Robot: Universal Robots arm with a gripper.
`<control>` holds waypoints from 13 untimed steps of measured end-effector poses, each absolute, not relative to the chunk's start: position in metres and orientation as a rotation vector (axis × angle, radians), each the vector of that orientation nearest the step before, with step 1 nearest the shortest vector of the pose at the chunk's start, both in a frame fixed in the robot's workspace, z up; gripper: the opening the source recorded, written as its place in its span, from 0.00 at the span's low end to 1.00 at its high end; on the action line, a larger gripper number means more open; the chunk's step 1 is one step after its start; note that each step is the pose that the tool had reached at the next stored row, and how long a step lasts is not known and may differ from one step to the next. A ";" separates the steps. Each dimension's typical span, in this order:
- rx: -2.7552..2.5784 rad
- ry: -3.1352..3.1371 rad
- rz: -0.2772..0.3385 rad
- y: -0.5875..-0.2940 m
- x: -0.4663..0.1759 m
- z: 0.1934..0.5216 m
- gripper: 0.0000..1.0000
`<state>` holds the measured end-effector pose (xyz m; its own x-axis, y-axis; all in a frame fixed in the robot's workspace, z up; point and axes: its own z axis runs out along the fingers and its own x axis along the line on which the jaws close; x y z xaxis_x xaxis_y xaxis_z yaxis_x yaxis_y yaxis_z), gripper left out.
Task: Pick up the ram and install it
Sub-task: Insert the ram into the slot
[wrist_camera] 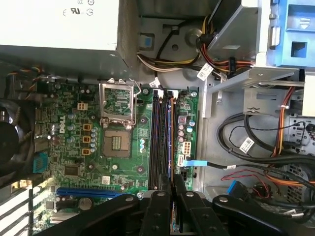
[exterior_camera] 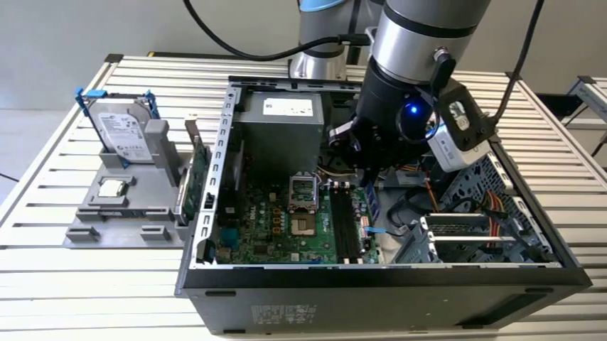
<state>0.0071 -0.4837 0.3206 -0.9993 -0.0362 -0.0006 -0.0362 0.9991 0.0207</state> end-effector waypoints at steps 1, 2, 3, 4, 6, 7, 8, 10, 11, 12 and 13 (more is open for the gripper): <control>-0.057 3.141 0.032 -0.484 0.007 0.320 0.00; -0.057 3.141 0.031 -0.484 0.007 0.320 0.00; -0.057 3.141 0.030 -0.484 0.007 0.320 0.00; -0.057 3.141 0.029 -0.484 0.007 0.320 0.00; -0.057 3.141 0.028 -0.484 0.007 0.319 0.00; -0.057 3.141 0.027 -0.484 0.007 0.319 0.00; -0.057 3.141 0.026 -0.484 0.007 0.319 0.00; -0.057 3.141 0.024 -0.484 0.007 0.318 0.00; -0.057 3.141 0.023 -0.484 0.007 0.318 0.00; -0.057 3.141 0.022 -0.484 0.007 0.318 0.00; -0.057 3.141 0.021 -0.484 0.007 0.317 0.00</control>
<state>0.0071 -0.4837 0.3174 -0.9993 -0.0362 -0.0004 -0.0362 0.9993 0.0135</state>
